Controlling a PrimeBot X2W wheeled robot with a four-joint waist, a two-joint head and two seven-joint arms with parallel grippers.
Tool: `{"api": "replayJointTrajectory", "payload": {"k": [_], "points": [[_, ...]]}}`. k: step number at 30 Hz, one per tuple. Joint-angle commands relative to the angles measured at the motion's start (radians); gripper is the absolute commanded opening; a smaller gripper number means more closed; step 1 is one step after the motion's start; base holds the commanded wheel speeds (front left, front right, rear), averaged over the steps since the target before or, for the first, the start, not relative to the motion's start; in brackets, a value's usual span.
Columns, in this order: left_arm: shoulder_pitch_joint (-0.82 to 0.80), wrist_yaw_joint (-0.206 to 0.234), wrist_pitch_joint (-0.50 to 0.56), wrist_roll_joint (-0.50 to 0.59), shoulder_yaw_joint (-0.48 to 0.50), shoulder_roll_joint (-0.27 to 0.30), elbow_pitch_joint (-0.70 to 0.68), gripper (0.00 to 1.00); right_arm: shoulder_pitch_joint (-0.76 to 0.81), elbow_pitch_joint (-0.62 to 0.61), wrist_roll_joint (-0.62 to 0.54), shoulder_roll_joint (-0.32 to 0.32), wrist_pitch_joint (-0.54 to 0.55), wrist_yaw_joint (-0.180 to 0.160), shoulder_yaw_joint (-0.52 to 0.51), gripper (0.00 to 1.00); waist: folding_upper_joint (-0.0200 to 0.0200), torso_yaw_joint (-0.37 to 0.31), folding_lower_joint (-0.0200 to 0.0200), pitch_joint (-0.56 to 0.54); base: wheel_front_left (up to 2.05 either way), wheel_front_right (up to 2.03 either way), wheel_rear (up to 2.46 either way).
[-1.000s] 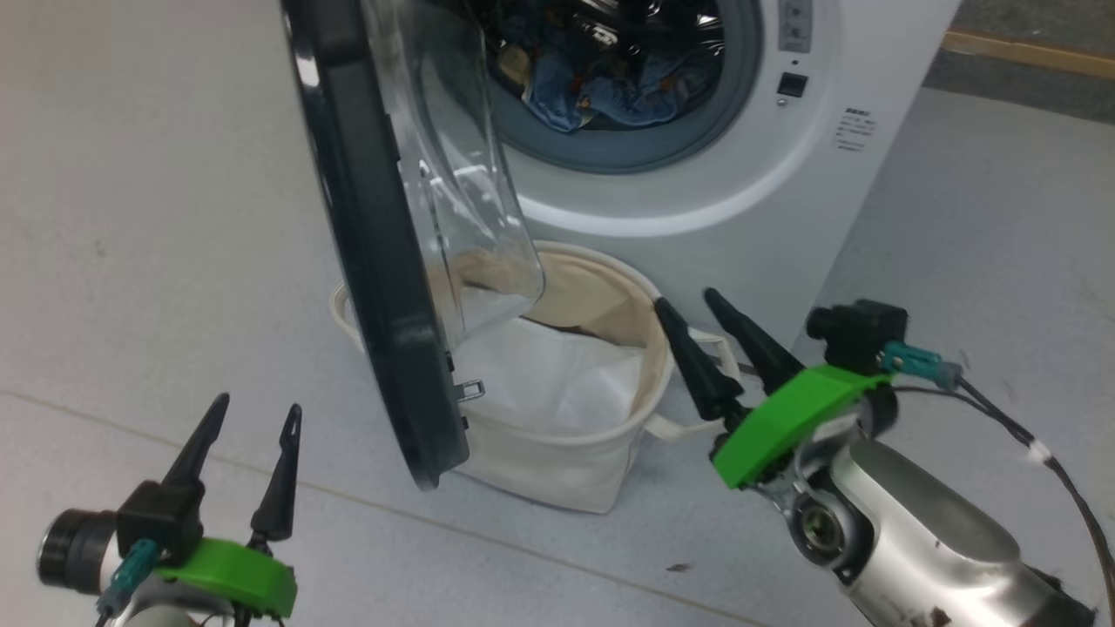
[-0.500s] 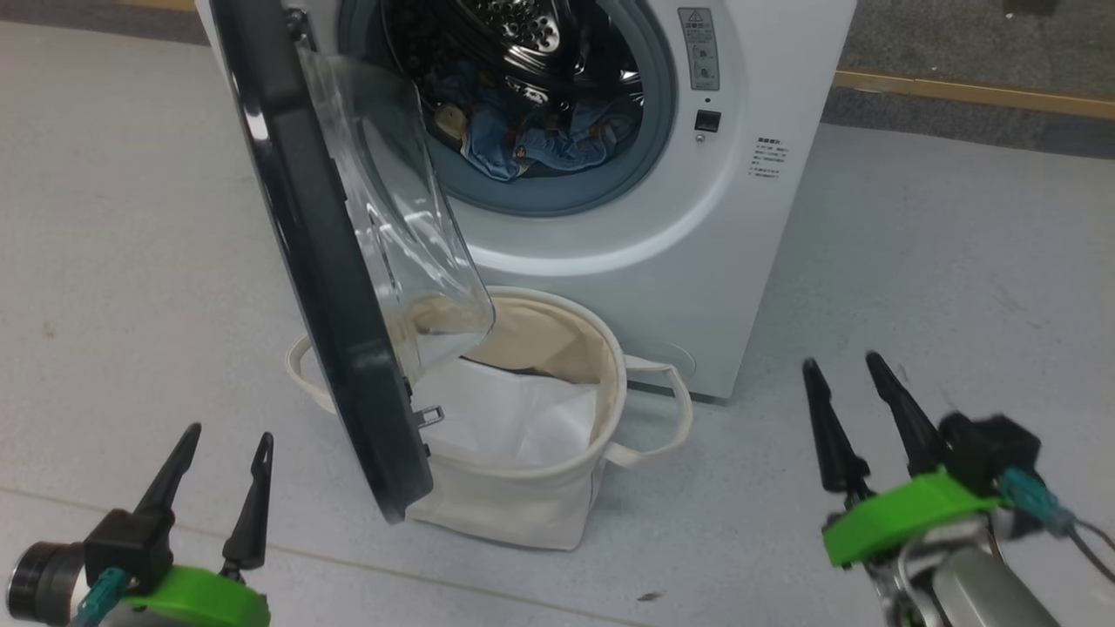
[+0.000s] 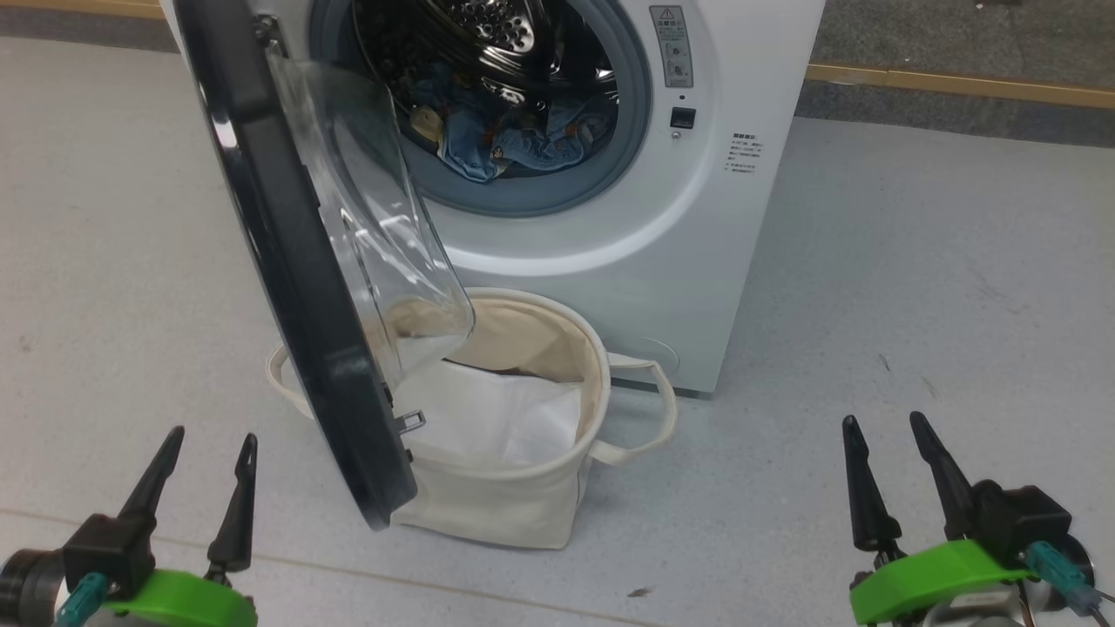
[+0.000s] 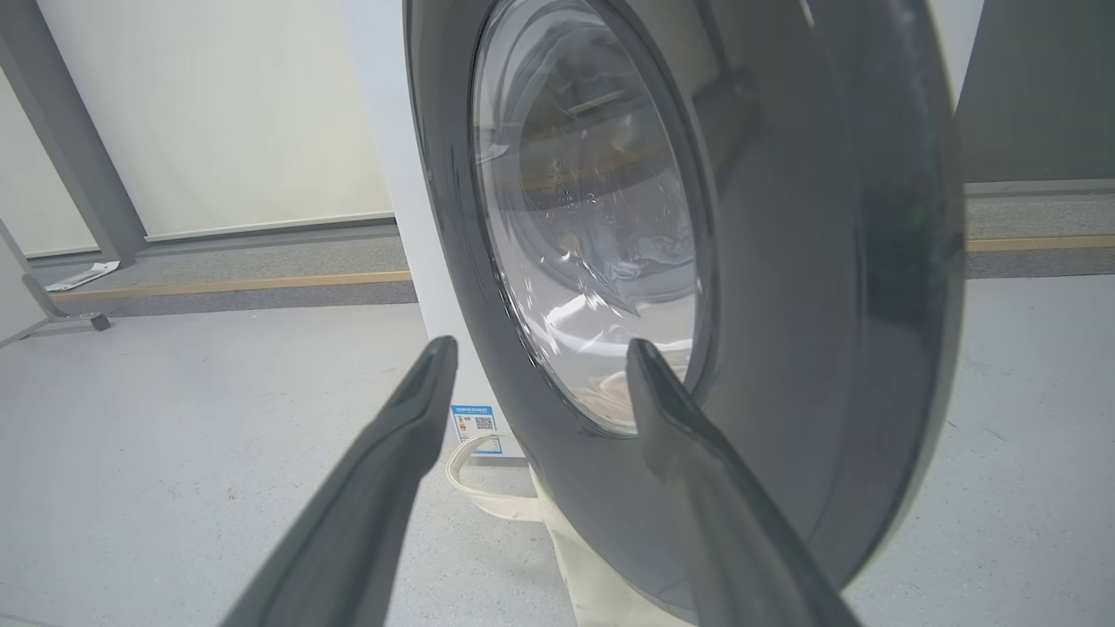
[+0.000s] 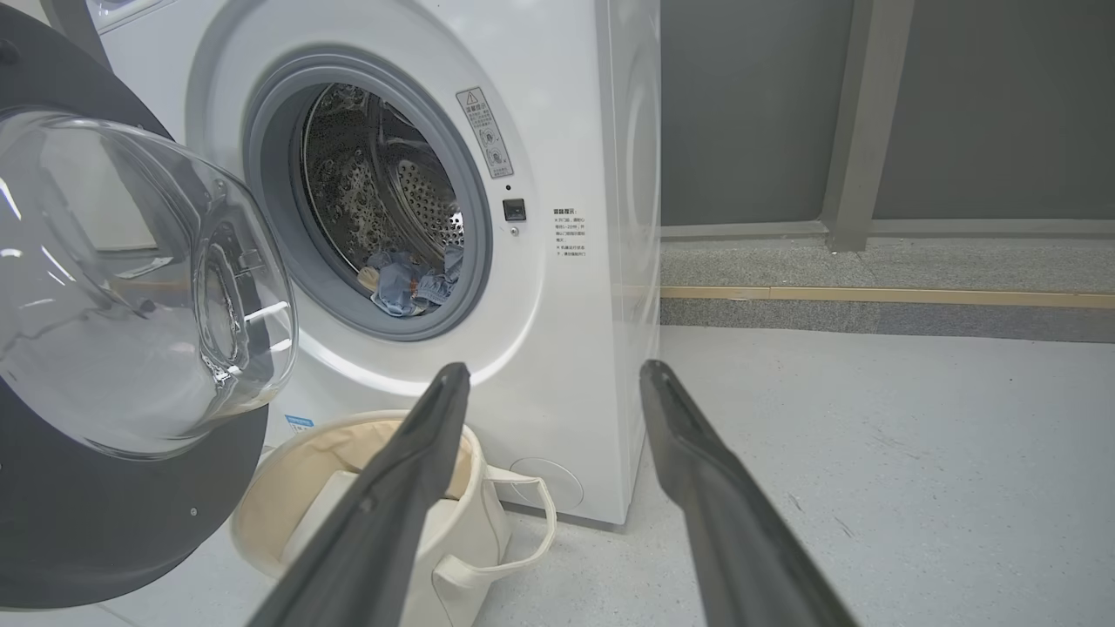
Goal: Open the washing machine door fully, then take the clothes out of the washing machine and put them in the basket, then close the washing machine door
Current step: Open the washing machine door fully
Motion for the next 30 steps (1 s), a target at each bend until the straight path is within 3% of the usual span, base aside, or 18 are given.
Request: {"api": "replayJointTrajectory", "payload": {"k": [1,24,25,26,27,30], "points": [[-0.031,-0.004,-0.012,-0.006,0.042,0.036,-0.035,1.00,-0.023,-0.033,-0.008,-0.006,-0.012,0.007,0.017,1.00,0.0000,-0.001,0.0001,0.001,0.00,0.00,0.00],[-0.050,-0.010,-0.012,-0.045,0.046,0.036,-0.014,1.00,-0.044,0.006,-0.005,0.002,-0.012,0.007,0.038,1.00,0.0000,0.012,0.0001,0.003,0.00,0.00,0.00],[-0.052,-0.010,-0.012,-0.049,0.048,0.036,-0.017,0.44,-0.044,0.008,-0.005,0.002,-0.012,0.007,0.038,1.00,0.0000,0.012,0.0001,0.003,0.00,0.00,0.00],[-0.052,-0.011,-0.012,-0.058,0.049,0.034,-0.018,0.07,-0.045,0.010,-0.004,0.002,-0.012,0.007,0.038,1.00,0.0000,0.013,0.0001,0.003,0.00,0.00,0.00],[-0.054,-0.013,-0.012,-0.071,0.051,0.032,-0.020,0.00,-0.045,0.012,-0.004,0.001,-0.012,0.007,0.037,1.00,0.0000,0.015,0.0001,0.002,0.00,0.00,0.00],[-0.087,-0.018,-0.007,-0.169,0.069,0.010,-0.064,0.00,-0.041,0.016,0.000,-0.001,-0.012,0.007,0.026,1.00,0.0000,0.034,0.0001,-0.003,0.00,0.00,0.00]]}}
